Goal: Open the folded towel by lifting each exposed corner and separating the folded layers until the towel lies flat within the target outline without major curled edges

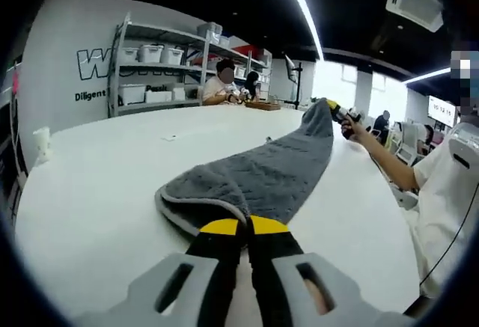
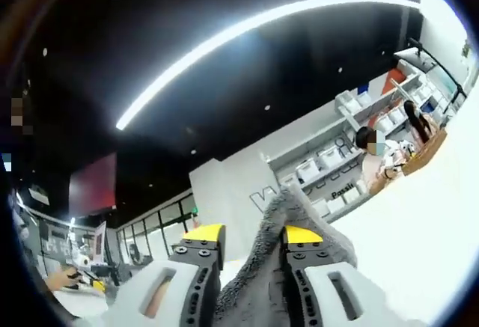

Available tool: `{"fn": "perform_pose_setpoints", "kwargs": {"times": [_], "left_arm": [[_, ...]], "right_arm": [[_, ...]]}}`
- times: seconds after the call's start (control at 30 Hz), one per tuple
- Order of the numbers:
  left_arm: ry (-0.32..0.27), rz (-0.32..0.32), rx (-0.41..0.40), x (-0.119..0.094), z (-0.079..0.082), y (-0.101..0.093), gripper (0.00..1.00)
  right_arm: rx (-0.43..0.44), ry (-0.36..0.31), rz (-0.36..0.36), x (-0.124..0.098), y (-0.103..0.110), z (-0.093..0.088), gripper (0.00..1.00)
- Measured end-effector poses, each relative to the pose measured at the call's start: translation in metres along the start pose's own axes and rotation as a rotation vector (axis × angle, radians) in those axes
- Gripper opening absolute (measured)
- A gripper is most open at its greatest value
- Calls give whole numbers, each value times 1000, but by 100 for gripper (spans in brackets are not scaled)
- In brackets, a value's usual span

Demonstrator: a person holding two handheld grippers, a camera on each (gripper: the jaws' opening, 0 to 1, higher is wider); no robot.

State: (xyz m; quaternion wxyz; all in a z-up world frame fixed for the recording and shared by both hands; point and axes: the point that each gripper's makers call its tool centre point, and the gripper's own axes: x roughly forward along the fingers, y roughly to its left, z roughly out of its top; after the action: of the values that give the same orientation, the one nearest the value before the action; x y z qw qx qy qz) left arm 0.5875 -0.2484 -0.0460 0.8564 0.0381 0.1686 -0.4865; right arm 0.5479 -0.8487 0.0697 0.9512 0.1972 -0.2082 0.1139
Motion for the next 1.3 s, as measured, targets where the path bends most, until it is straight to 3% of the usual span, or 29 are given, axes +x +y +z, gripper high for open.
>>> {"fn": "perform_pose_setpoints", "kwargs": {"times": [0.1,0.17,0.23,0.33,0.43,0.47,0.5,0.57,0.67,0.77,0.93,1.3], "left_arm": [[-6,7,15,1,-1,2,3],[2,22,38,1,-2,3,3],[46,90,138,-1,-3,8,3],[117,162,249,-3,-8,13,3],[134,149,288,3,-11,5,3],[134,150,286,4,-11,4,3],[150,153,298,5,-14,4,3],[181,171,344,6,-16,5,3],[193,176,369,10,-16,3,3],[224,197,431,12,-16,3,3],[225,208,492,22,-14,-4,3],[220,168,552,29,-15,-18,2]], "right_arm": [[-14,31,-1,4,4,-4,45],[31,66,-7,5,4,-12,53],[54,89,-11,6,6,-20,61],[-98,182,-40,7,6,-34,69],[-85,207,-32,10,17,-34,73],[-112,221,-81,6,13,-32,71],[-239,242,-142,1,12,-24,71],[-443,250,-171,2,19,-11,77],[-462,228,-99,9,40,-4,76],[-478,232,-94,10,48,0,78],[-373,240,35,21,78,-12,77],[-478,367,322,34,163,-85,71]]}}
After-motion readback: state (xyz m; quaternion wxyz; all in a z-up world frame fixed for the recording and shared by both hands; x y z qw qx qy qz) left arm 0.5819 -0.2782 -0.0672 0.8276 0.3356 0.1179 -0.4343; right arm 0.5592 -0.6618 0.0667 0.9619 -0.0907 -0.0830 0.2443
